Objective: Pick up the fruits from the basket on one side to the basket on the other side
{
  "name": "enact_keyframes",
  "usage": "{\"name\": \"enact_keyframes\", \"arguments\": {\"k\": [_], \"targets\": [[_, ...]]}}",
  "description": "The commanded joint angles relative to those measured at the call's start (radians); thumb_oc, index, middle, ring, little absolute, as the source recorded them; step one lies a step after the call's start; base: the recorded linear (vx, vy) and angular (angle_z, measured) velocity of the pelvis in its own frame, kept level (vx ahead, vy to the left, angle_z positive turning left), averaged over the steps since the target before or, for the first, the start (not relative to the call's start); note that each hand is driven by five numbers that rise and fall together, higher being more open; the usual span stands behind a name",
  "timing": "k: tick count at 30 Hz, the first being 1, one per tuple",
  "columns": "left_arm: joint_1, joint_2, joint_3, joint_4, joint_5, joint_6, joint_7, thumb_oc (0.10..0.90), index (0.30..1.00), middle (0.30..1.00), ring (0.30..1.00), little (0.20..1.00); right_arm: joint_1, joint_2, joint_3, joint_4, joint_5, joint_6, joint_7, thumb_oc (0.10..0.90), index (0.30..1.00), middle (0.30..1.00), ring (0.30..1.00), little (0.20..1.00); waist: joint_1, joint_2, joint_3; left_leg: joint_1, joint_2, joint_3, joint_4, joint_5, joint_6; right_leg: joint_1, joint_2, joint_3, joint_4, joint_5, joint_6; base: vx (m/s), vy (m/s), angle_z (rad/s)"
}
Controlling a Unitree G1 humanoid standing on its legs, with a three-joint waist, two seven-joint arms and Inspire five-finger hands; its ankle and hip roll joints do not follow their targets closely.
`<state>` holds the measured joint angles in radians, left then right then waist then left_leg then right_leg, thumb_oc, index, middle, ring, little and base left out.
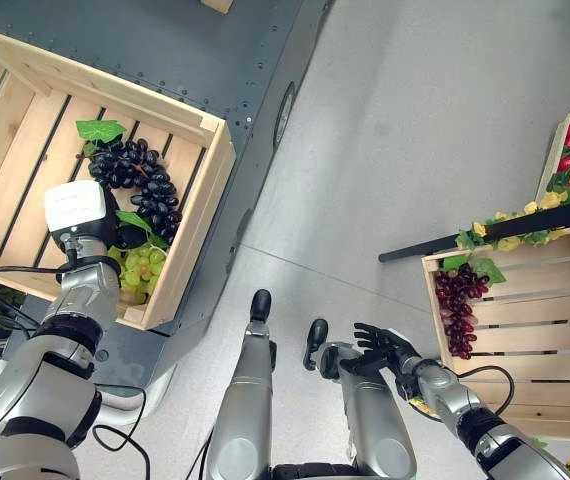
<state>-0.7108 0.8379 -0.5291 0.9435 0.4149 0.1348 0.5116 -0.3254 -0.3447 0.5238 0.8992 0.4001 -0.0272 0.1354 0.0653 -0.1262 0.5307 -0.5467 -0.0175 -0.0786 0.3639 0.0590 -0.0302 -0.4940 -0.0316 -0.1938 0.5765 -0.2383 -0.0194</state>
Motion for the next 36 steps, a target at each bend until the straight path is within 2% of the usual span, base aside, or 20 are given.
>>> {"name": "enact_keyframes", "arguments": {"k": [1,7,14,20,22,23,24,29,36], "targets": [[0.012,0.033,0.111,-0.092,0.018,-0.034,0.110,0.400,0.300,0.300,0.300,0.300,0.068,-0.054,-0.025,-0.054,0.024,-0.044,-0.036,0.800,0.900,0.900,0.900,0.900,0.018,0.042,-0.011,0.014,-0.058,0.075,0.029,-0.105,0.028,0.049,0.048,0.000,-0.115,0.069,0.009,-0.01,-0.060,0.05],[0.070,0.064,0.154,-0.193,0.016,-0.037,0.168,0.400,0.300,0.300,0.300,0.300,0.085,-0.046,-0.040,-0.058,0.030,-0.056,-0.031,0.800,0.900,0.900,0.900,0.900,0.038,0.047,-0.011,0.027,-0.059,0.063,0.014,-0.101,0.022,0.072,0.045,-0.022,-0.130,0.065,0.006,0.01,-0.044,0.07],[0.167,0.089,0.258,-0.301,0.013,-0.072,0.281,0.400,0.300,0.300,0.300,0.300,0.115,-0.030,-0.055,-0.060,0.026,-0.074,-0.027,0.800,0.900,0.900,0.900,0.900,0.062,0.051,-0.011,0.048,-0.063,0.045,-0.017,-0.088,0.017,0.110,0.047,-0.041,-0.170,0.070,0.003,0.00,-0.039,0.08],[0.230,0.090,0.304,-0.348,0.034,-0.071,0.307,0.400,0.300,0.300,0.300,0.300,0.123,-0.014,-0.062,-0.049,0.028,-0.083,-0.021,0.800,0.900,0.900,0.900,0.900,0.080,0.049,-0.011,0.066,-0.062,0.031,-0.040,-0.080,0.010,0.140,0.049,-0.055,-0.201,0.075,0.003,0.02,-0.039,0.08],[0.239,0.091,0.310,-0.355,0.044,-0.059,0.313,0.525,0.488,0.488,0.488,0.488,0.123,-0.011,-0.063,-0.047,0.029,-0.083,-0.022,0.800,0.900,0.900,0.900,0.900,0.082,0.049,-0.011,0.071,-0.061,0.030,-0.049,-0.076,0.010,0.146,0.049,-0.057,-0.208,0.077,0.003,0.01,-0.007,0.02],[0.242,0.094,0.315,-0.356,0.043,-0.056,0.312,0.624,0.636,0.636,0.636,0.636,0.123,-0.012,-0.064,-0.046,0.028,-0.083,-0.022,0.800,0.900,0.900,0.900,0.900,0.082,0.050,-0.011,0.073,-0.061,0.030,-0.053,-0.075,0.011,0.148,0.050,-0.057,-0.213,0.077,0.002,0.00,0.000,0.00],[0.242,0.098,0.318,-0.355,0.043,-0.052,0.313,0.800,0.900,0.900,0.900,0.900,0.123,-0.012,-0.064,-0.043,0.027,-0.085,-0.022,0.800,0.900,0.900,0.900,0.900,0.082,0.050,-0.011,0.073,-0.061,0.030,-0.055,-0.075,0.011,0.150,0.050,-0.058,-0.217,0.078,0.002,0.00,0.000,0.00],[0.259,0.120,0.333,-0.358,0.060,-0.044,0.320,0.800,0.900,0.900,0.900,0.900,0.126,-0.020,-0.071,-0.042,0.031,-0.086,-0.017,0.800,0.900,0.900,0.900,0.900,0.084,0.058,-0.011,0.082,-0.063,0.027,-0.062,-0.074,0.010,0.155,0.050,-0.062,-0.221,0.078,0.001,0.00,0.000,0.00],[0.273,0.192,0.335,-0.386,0.227,-0.019,0.271,0.800,0.900,0.900,0.900,0.900,0.131,-0.023,-0.087,-0.035,0.021,-0.084,-0.011,0.800,0.900,0.900,0.900,0.900,0.084,0.076,-0.011,0.085,-0.065,0.029,-0.057,-0.075,0.010,0.155,0.041,-0.068,-0.217,0.080,0.002,0.01,0.018,0.03]]}}
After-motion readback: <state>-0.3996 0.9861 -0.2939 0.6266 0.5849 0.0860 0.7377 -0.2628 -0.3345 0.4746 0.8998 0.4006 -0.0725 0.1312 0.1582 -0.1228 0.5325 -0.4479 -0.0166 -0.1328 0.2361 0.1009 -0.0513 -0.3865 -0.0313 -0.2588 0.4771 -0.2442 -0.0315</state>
